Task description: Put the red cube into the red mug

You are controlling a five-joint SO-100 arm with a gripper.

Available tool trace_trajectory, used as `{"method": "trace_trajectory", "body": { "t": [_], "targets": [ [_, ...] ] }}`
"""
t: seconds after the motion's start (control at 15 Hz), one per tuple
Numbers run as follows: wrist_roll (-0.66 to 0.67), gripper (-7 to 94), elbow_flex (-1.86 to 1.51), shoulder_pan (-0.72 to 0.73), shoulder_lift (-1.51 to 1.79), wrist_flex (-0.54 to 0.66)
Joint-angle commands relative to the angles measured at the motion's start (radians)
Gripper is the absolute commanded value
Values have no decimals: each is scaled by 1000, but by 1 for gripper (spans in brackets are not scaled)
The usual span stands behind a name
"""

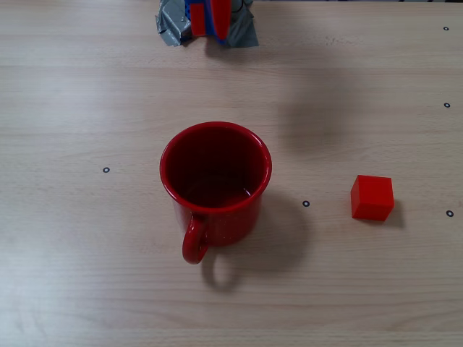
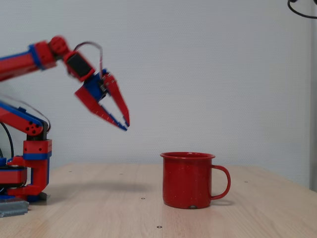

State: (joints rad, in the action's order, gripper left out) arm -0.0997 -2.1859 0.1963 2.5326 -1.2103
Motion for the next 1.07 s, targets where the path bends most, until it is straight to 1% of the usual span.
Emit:
{"method": "trace_trajectory", "body": {
  "t": [0.0,0.07,0.2,0.33,0.47,0.6,0.8,1.0],
  "targets": [
    [-51,0,262,44,-87,-117],
    [-78,0,370,64,-149,-187],
    [-143,0,661,109,-337,-397],
    [-172,0,856,173,-439,-495],
    [-222,0,965,235,-488,-532],
    [-233,0,1060,298,-583,-532],
    [-265,0,1267,402,-844,-543],
    [-296,0,1457,463,-1086,-541]
  ]
}}
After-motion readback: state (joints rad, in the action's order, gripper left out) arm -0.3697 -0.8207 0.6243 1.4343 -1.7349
